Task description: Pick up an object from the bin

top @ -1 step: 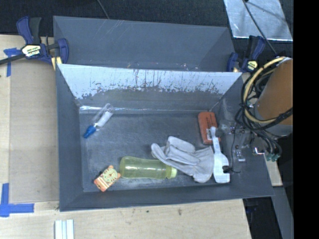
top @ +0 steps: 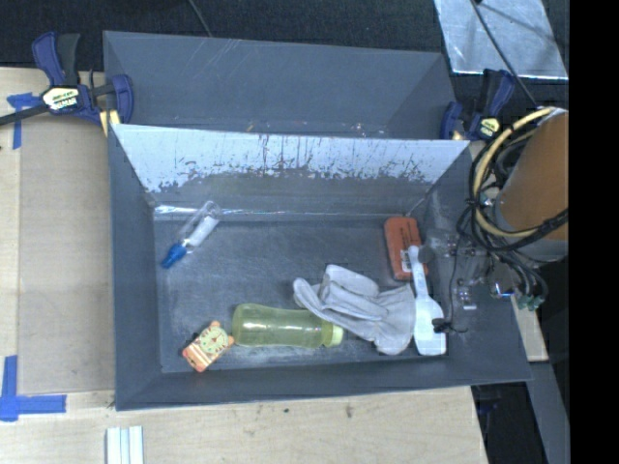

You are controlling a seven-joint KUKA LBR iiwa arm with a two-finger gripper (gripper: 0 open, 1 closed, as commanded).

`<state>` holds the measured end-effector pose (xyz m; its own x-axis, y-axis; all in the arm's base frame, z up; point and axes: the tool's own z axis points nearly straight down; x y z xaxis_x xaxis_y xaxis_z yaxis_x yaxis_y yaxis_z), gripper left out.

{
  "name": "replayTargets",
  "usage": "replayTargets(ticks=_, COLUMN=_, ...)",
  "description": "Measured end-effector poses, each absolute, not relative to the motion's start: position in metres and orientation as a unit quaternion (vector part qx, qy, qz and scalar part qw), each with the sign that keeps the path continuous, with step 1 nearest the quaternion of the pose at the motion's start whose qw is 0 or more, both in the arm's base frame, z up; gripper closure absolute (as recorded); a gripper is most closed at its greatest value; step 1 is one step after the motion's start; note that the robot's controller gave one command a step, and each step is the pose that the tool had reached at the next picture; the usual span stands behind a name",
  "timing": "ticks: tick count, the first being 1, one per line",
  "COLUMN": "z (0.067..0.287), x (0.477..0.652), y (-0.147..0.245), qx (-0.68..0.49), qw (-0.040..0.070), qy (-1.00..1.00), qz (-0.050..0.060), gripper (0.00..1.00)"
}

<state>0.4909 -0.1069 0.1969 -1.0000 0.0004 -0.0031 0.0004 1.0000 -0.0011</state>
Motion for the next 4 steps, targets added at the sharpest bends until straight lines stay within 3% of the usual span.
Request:
replayTargets(ticks=1, z=0.124, x=0.498, y=-0.048, qx=0.014, qw=0.004, qy=1.0, qz=0.0, gripper=0.0)
replayTargets(ticks=2, z=0.109, x=0.506, y=-0.066, qx=-0.139, qw=0.001, qy=0.99, qz=0.0, gripper=0.0)
replayTargets(ticks=3, z=0.117, x=0.496, y=-0.039, qx=-0.156, qw=0.001, qy=0.988, qz=0.0, gripper=0.0)
replayTargets(ticks=4, z=0.088, x=0.492, y=-0.021, qx=-0.082, qw=0.001, qy=0.997, qz=0.0, gripper=0.0)
